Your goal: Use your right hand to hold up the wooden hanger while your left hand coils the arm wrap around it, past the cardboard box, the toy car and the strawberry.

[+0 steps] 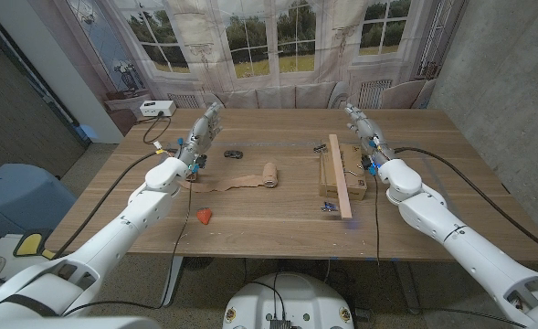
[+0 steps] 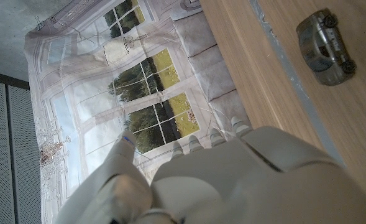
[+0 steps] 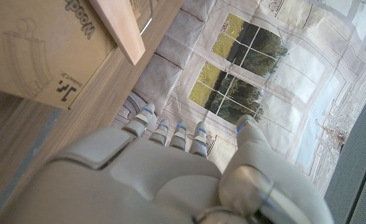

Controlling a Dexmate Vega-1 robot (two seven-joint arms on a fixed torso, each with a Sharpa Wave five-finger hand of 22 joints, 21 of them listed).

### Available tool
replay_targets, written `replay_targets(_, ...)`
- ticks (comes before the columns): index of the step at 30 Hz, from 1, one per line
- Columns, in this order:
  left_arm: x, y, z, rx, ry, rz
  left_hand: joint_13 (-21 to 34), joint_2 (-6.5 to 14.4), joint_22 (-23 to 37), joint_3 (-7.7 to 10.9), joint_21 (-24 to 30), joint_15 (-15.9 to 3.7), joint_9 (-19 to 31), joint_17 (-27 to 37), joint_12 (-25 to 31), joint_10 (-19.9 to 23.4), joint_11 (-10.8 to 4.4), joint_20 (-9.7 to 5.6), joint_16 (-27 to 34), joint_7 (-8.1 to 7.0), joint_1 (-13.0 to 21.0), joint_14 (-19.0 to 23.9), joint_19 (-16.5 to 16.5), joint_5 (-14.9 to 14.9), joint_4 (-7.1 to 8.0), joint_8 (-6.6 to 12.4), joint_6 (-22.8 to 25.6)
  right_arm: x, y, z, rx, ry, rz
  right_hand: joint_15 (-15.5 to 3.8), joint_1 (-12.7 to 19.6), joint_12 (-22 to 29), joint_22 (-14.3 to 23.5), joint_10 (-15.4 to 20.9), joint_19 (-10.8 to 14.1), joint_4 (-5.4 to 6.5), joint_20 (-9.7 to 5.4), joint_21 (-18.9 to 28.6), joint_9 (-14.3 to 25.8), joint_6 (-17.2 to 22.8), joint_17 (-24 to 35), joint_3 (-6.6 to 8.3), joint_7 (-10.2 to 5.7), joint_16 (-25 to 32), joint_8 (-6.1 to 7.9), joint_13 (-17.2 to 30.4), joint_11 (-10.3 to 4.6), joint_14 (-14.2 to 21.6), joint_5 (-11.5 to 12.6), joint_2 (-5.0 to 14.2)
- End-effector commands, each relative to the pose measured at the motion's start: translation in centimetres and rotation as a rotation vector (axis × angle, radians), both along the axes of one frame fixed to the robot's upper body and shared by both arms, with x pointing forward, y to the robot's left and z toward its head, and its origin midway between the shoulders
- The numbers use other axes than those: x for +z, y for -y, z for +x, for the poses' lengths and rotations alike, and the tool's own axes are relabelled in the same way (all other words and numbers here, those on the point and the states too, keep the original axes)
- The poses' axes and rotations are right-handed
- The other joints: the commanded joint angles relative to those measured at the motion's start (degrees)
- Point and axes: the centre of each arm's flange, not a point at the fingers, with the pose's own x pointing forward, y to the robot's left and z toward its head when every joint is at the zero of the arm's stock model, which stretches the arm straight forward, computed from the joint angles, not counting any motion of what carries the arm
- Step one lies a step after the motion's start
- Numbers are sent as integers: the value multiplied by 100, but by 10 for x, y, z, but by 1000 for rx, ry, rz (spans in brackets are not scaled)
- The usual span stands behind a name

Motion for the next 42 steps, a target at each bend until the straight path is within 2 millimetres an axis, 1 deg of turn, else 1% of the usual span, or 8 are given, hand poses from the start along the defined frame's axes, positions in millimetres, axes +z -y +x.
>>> replay_targets(1, 2, 9, 0, -5, 4, 4, 9, -13, 25, 5, 49, 82, 15, 27, 49, -702, 63, 97, 33, -27, 50, -490, -58, 34, -7, 30, -573, 2, 4, -28, -114, 22, -128, 11, 29, 9, 32, 73, 36, 11, 9, 23, 10, 4, 15, -25, 2, 30, 0, 23, -15, 18, 30, -32)
replay_targets(6, 4, 12, 1, -9, 5, 9, 11, -21, 26, 1, 57, 168, 15, 30, 53, -642, 75, 121, 42, -29, 52, -397, -10, 32, -11, 29, -522, 1, 2, -37, -160, 28, -181, 5, 43, 6, 32, 92, 47, 8, 9, 20, 10, 5, 14, -19, 0, 25, -5, 24, -15, 30, 34, -23)
replay_targets(10, 5, 13, 2, -12, 7, 15, 12, -25, 28, 0, 66, 183, 15, 32, 54, -613, 90, 143, 40, -30, 54, -362, 27, 31, -13, 27, -498, 1, 0, -43, -196, 34, -218, 0, 52, 6, 33, 110, 50, 6, 6, 17, 11, 9, 14, -15, -2, 22, -6, 24, -12, 35, 36, -16)
replay_targets(17, 8, 14, 1, -13, 12, 22, 14, -28, 29, -1, 68, 180, 15, 34, 53, -580, 140, 147, 28, -30, 56, -345, 52, 30, -16, 25, -468, -1, -5, -53, -246, 55, -279, -12, 70, -2, 33, 122, 58, 1, -3, 12, 12, 18, 14, -7, -2, 15, -8, 26, -36, 45, 40, -5)
replay_targets(22, 11, 15, 1, -15, 12, 27, 15, -29, 30, 0, 66, 167, 15, 35, 47, -573, 125, 152, 20, -31, 59, -335, 59, 30, -19, 22, -453, -2, -8, -60, -281, 70, -316, -25, 83, -8, 33, 131, 64, -1, -17, 8, 13, 25, 14, -2, -8, 10, -9, 26, -43, 51, 43, 4)
replay_targets(25, 12, 16, 1, -15, 13, 32, 15, -30, 30, 0, 63, 168, 15, 36, 44, -564, 158, 159, 13, -32, 61, -329, 62, 29, -21, 19, -442, -2, -11, -65, -297, 77, -339, -39, 91, -13, 33, 132, 69, -3, -25, 6, 13, 27, 14, 1, -13, 9, -11, 27, -47, 59, 44, 9)
replay_targets(34, 16, 20, 4, -27, 14, 43, 17, -32, 32, 1, 60, 164, 14, 37, 29, -553, 144, 159, -5, -34, 67, -313, 83, 29, -26, 8, -424, -5, -18, -80, -342, 87, -413, -49, 110, -24, 32, 142, 88, -9, -21, 4, 14, -6, 13, 6, -44, 5, -30, 28, -68, 83, 46, 13)
replay_targets(42, 20, 24, 7, -35, 16, 53, 18, -33, 33, 2, 51, 164, 14, 38, 15, -552, 140, 166, -19, -36, 72, -306, 85, 29, -30, -2, -417, -9, -20, -91, -389, 75, -467, -53, 127, -44, 32, 123, 95, -14, -16, -4, 16, -54, 13, 8, -72, -4, -49, 29, -84, 90, 48, 15)
